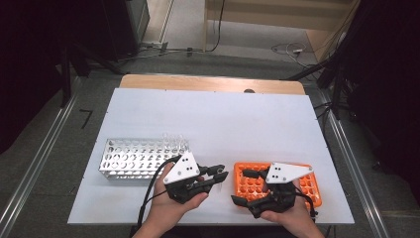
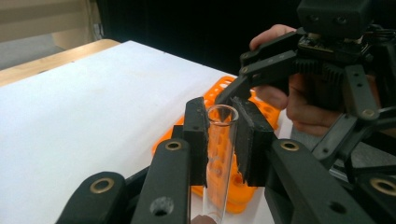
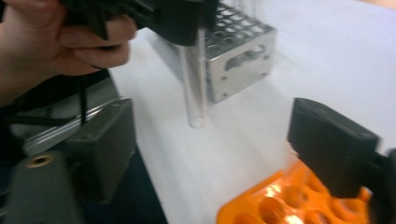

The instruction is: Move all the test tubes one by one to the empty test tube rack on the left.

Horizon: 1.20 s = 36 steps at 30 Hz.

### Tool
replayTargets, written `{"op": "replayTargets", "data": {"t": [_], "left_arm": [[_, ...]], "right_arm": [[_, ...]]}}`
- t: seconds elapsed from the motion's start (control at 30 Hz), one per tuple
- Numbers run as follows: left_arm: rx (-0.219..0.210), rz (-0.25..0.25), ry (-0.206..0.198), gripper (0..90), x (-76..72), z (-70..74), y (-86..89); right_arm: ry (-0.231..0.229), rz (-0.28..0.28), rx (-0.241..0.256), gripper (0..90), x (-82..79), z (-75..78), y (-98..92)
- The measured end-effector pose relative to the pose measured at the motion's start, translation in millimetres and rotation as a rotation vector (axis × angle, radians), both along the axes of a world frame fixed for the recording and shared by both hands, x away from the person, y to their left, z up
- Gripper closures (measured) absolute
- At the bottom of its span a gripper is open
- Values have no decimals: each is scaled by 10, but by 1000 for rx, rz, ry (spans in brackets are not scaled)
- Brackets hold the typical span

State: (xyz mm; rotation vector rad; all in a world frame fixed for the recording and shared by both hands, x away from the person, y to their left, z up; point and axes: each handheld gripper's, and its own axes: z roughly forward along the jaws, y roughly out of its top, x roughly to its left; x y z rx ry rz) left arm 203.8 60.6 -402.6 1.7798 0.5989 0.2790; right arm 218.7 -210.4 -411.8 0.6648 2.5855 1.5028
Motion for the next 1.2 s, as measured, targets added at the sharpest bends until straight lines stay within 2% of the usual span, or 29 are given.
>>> {"op": "replayTargets", "data": {"t": [0.2,0.47,0.83,1.2], "left_arm": [[-13,39,-9,765,40,43,131],[-21,102,-23,765,115,87,346],[-17,208,-69,765,209,177,667],[-35,304,-81,765,306,220,978]], "right_arm": [[-1,-47,20,0,40,34,-123],[24,-58,60,0,88,58,-283],[11,-122,51,0,169,34,-500],[21,-169,65,0,242,24,-691]]}}
